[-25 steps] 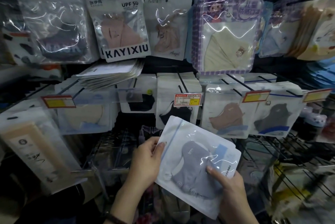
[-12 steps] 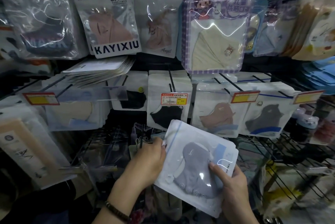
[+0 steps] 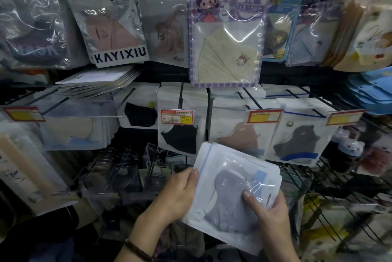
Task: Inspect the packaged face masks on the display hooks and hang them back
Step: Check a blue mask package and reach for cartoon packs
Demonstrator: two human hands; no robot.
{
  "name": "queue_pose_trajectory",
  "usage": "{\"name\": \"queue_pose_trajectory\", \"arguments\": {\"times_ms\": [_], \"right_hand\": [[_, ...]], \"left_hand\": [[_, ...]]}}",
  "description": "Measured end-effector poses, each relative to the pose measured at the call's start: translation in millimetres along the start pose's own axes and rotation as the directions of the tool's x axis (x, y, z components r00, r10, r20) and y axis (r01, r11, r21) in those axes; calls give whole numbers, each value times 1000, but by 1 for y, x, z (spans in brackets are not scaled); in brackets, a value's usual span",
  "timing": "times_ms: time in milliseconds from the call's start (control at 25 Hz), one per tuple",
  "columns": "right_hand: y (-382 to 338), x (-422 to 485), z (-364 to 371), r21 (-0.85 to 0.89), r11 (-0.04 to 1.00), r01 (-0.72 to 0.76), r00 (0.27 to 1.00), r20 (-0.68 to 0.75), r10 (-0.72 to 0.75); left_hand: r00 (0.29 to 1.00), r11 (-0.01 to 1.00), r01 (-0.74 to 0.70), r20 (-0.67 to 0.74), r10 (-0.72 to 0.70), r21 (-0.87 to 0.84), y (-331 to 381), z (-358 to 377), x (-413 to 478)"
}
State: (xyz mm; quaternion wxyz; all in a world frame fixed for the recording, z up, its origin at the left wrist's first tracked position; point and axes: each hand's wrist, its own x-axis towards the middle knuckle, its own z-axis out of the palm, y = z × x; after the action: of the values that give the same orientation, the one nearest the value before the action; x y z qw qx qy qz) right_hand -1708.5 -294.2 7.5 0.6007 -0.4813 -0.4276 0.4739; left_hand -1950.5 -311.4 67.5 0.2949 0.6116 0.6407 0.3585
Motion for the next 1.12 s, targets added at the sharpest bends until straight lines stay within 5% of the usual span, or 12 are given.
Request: {"name": "queue_pose_trajectory", "arguments": {"times_ms": [120, 360, 680, 1120], "right_hand": [[0, 6, -10, -64, 998, 28, 998, -48, -31], [10, 15, -15, -25, 998, -54, 992, -114, 50], [14, 12, -9, 86, 993, -85, 992, -88, 93], [6, 10, -2, 118, 990, -81, 987, -129, 96]], "left_hand": [[999, 981, 32, -12, -35, -193, 0, 9, 2], [983, 959, 105, -118, -140, -264, 4, 23, 9], [989, 996, 49, -142, -38, 80, 16, 15, 10], [990, 965, -30, -127, 65, 260, 31, 19, 18]]}}
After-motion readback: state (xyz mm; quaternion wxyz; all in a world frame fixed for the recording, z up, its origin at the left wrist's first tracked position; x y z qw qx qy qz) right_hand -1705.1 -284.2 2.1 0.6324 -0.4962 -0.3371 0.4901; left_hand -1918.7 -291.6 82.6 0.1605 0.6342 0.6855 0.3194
